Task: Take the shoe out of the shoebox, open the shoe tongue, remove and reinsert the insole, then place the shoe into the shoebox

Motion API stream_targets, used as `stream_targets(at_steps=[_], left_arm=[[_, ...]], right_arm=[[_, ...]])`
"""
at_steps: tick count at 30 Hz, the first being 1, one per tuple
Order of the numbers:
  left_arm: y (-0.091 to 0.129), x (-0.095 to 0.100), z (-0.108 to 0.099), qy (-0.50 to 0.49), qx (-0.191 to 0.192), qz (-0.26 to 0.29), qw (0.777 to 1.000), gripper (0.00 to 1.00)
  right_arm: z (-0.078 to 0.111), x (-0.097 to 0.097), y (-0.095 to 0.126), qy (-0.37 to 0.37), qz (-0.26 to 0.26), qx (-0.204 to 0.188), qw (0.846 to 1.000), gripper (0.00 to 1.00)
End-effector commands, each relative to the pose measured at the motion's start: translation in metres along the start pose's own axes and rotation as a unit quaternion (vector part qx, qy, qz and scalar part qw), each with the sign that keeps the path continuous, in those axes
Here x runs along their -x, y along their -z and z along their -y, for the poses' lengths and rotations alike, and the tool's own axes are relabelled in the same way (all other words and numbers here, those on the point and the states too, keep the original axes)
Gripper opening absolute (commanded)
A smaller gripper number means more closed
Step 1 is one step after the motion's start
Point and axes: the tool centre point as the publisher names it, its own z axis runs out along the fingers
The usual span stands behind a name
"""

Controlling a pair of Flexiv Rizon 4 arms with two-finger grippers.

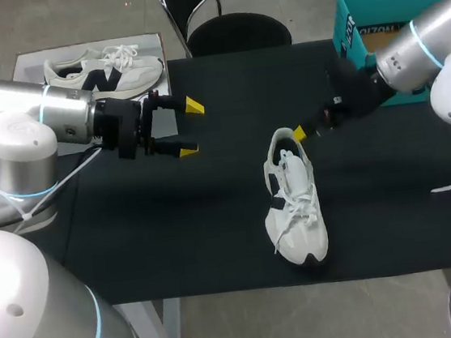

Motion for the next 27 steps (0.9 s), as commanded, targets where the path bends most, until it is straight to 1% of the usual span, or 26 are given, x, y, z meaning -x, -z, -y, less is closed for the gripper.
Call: stream_targets(at_steps=[1, 3, 4, 20, 21, 23, 24, 25, 26, 27], left_arm=[[0.000, 0.000, 0.000, 0.000, 0.000, -0.001, 1.000, 1.00], [0.000, 0.000, 0.000, 0.000, 0.000, -0.001, 1.000, 1.00], [0.000, 0.000, 0.000, 0.000, 0.000, -0.001, 1.000, 1.00], [0.000, 0.000, 0.000, 0.000, 0.000, -0.001, 1.000, 1.00], [0.000, 0.000, 0.000, 0.000, 0.000, -0.001, 1.000, 1.00], [0.000, 0.000, 0.000, 0.000, 0.000, -0.001, 1.000, 1.00], [0.000, 0.000, 0.000, 0.000, 0.000, -0.001, 1.000, 1.00], [0.000, 0.000, 0.000, 0.000, 0.000, -0.001, 1.000, 1.00], [0.000, 0.000, 0.000, 0.000, 0.000, -0.001, 1.000, 1.00], [0.000, 0.000, 0.000, 0.000, 0.000, -0.001, 1.000, 1.00]], right_arm=[[-0.010, -0.019, 0.028, -0.067, 0.128, -0.139, 0.980, 1.00], [-0.010, -0.023, 0.031, -0.078, 0.149, -0.170, 0.971, 1.00], [-0.010, -0.024, 0.031, -0.078, 0.155, -0.193, 0.966, 1.00], [-0.010, -0.024, 0.031, -0.078, 0.155, -0.193, 0.966, 1.00], [-0.012, -0.025, 0.033, -0.099, 0.169, -0.197, 0.961, 1.00], [-0.011, -0.035, 0.035, -0.117, 0.186, -0.193, 0.956, 1.00], [-0.008, -0.040, 0.037, -0.142, 0.210, -0.188, 0.949, 1.00], [-0.007, -0.047, 0.035, -0.148, 0.212, -0.191, 0.947, 1.00], [-0.005, -0.049, 0.034, -0.168, 0.223, -0.198, 0.940, 1.00], [-0.004, -0.054, 0.034, -0.177, 0.229, -0.196, 0.937, 1.00]])
